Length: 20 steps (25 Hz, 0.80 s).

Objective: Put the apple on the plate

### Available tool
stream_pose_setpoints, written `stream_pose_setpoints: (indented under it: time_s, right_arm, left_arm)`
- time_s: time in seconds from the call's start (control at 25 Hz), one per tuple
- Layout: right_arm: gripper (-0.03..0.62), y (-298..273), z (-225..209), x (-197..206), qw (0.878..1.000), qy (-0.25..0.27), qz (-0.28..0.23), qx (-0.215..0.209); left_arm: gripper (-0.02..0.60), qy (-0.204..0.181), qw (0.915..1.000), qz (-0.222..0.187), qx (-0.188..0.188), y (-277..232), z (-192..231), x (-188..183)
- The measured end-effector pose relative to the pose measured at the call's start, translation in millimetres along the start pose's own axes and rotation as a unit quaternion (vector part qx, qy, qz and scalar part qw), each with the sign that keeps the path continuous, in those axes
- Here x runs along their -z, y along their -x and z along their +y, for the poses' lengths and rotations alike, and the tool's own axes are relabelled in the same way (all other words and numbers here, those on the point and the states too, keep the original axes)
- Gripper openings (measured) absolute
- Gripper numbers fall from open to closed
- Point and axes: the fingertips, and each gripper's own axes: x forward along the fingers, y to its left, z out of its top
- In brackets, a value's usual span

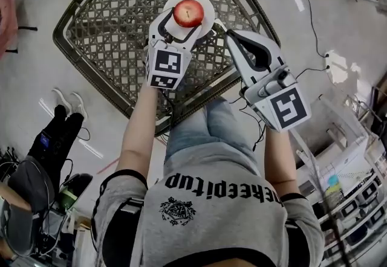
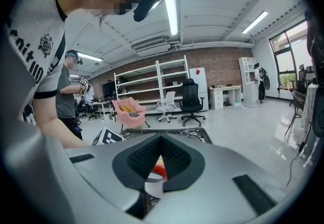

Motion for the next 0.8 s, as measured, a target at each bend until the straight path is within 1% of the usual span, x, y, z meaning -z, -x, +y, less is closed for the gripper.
stream_pose_setpoints:
  time_s: [0.32,0.56,0.8]
  right_arm:
    - [0.002,-2.5,-0.3,3.6,1.0,-0.003,0.001,0.002]
    - [0.002,-3.2,-0.8,4.0,1.0,-0.005,0.002,0.002]
    - [0.002,-4.3,-1.1,3.6,1.0,-0.004,0.002,0.0]
  left_arm:
    - [0.373,-0.004,0.9999,0.016,-0.001,-7.9,0.0,13.7]
    - [0.374,-0.005,0.9999,0.014,-0.002,-9.6,-0.3,14.9]
    - [0.374,-0.025,0.9995,0.02,0.002,-10.3,-2.8,15.3]
